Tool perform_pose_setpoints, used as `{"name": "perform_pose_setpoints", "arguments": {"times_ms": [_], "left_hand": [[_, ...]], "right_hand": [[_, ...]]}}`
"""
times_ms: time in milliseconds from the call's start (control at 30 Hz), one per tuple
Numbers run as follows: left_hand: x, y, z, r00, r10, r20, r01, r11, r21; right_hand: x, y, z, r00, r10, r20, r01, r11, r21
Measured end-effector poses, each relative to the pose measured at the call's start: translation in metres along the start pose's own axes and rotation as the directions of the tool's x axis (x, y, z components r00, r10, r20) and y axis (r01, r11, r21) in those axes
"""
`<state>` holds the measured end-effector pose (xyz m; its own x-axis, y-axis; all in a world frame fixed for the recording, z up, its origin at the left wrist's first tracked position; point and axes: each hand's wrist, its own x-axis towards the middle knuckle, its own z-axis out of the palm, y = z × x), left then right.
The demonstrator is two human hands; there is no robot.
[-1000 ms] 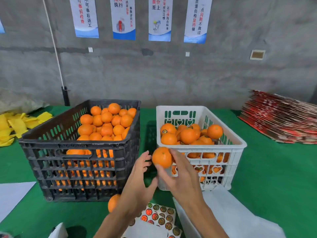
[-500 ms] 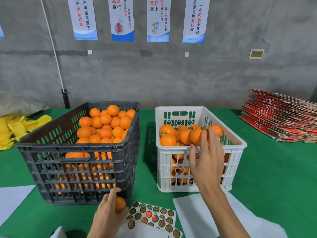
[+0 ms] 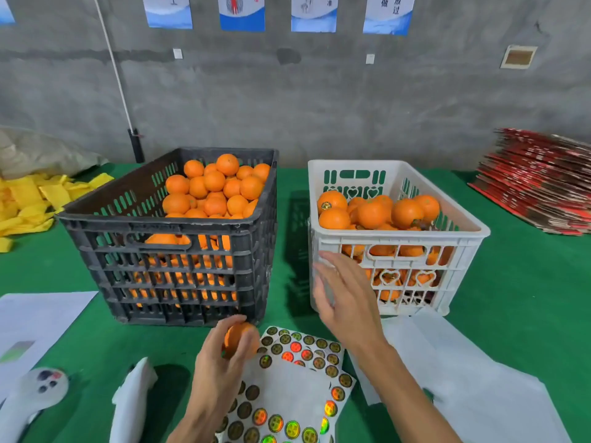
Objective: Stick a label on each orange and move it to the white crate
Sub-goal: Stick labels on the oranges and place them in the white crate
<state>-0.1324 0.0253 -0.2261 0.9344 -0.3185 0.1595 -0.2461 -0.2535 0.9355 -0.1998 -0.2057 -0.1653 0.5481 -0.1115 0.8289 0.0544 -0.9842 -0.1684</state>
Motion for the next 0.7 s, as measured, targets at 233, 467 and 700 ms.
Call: {"name": "perform_pose_setpoints", "arguments": {"times_ms": [233,467,700], "left_hand": [[-0.015,-0.007,0.007,0.996,-0.084,-0.040,0.076,0.982,-0.173],[-0.028,-0.014,0.018,0.993,-0.102,-0.053,0.090,0.979,-0.182],[-0.029,-0.017,0.014,0.990,-0.121,-0.071,0.097,0.955,-0.279]], "right_hand": [[-0.068,-0.026,0.031,0.772,0.012,0.636,-0.211,0.948,0.239],[-0.089,-0.031,0.042,0.701,-0.096,0.706,-0.053,0.981,0.186],[-0.091,-0.033,0.043,0.713,-0.093,0.695,-0.111,0.964,0.243]]}}
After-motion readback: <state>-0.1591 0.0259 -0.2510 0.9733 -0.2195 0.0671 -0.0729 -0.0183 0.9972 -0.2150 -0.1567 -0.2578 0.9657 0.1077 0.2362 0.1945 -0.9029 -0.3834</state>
